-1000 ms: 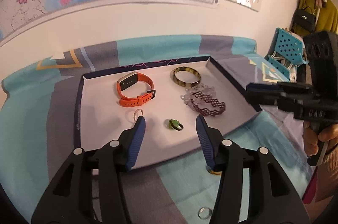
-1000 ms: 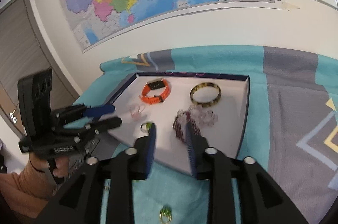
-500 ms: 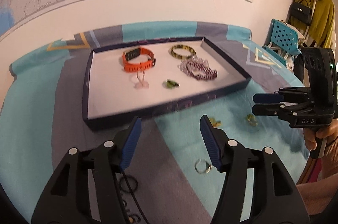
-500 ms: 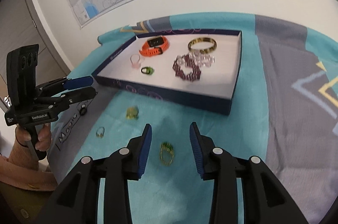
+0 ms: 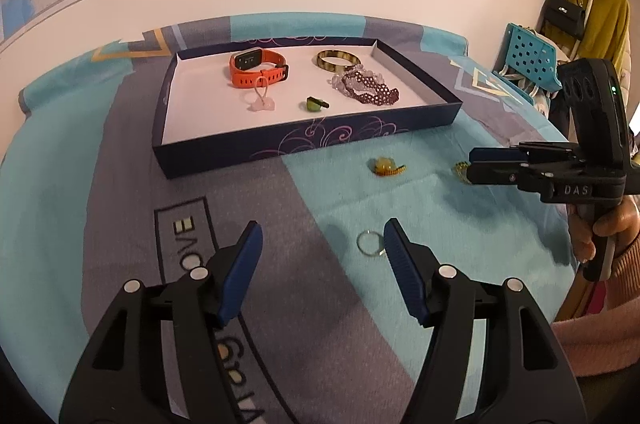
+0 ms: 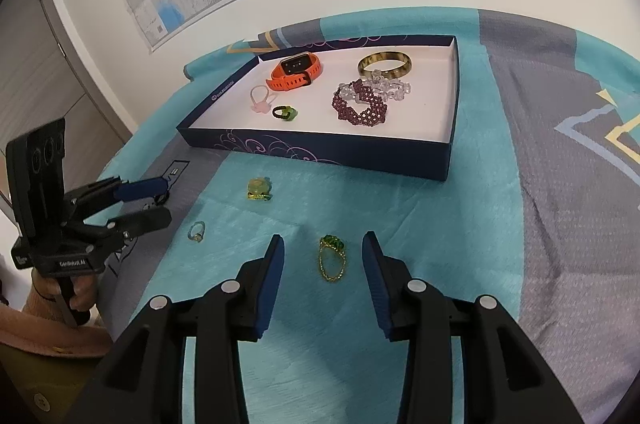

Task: Organize jewelry
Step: 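Move both tools out of the box toward the rings on the bed, then grasp the amber glass ring with the left tool while the right tool grasps the gold green-stone ring, then carry the amber ring into the box with the left tool while the right tool drops the gold ring there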

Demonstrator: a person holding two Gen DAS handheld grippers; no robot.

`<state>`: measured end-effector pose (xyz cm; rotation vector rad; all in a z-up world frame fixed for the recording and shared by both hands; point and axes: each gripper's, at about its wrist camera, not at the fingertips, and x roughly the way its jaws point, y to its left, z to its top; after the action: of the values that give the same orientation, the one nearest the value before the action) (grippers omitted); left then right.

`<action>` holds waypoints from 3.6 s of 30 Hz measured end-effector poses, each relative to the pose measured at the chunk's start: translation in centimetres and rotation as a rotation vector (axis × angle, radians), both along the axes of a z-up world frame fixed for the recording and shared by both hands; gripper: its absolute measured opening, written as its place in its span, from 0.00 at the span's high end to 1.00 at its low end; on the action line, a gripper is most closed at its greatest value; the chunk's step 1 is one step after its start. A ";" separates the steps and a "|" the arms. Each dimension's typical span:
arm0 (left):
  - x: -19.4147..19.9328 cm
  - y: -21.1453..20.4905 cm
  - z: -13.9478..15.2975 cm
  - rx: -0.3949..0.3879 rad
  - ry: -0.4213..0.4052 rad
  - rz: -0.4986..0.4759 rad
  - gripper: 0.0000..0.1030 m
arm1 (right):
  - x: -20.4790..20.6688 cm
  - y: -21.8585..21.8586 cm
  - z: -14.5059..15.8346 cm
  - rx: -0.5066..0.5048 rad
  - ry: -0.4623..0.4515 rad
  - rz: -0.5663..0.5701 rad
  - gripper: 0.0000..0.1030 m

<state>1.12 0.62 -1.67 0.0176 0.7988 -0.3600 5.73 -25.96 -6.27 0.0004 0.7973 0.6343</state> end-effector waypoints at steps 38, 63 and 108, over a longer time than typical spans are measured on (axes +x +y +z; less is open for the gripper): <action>5.1 -6.3 -0.8 0.069 0.038 -0.120 0.46 | -0.3 1.0 -0.4 -0.057 -0.051 -0.022 0.61; 6.2 -7.2 -1.3 0.056 0.072 -0.109 0.61 | -0.4 1.2 -0.3 -0.062 -0.056 -0.020 0.61; 4.6 -3.8 -0.5 -0.038 0.057 -0.022 0.82 | -0.3 1.4 1.0 -0.032 -0.076 -0.006 0.93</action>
<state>5.71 -3.19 -2.13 -0.0194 0.8490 -0.3982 5.45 -24.54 -5.22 -0.0498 0.7339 0.6126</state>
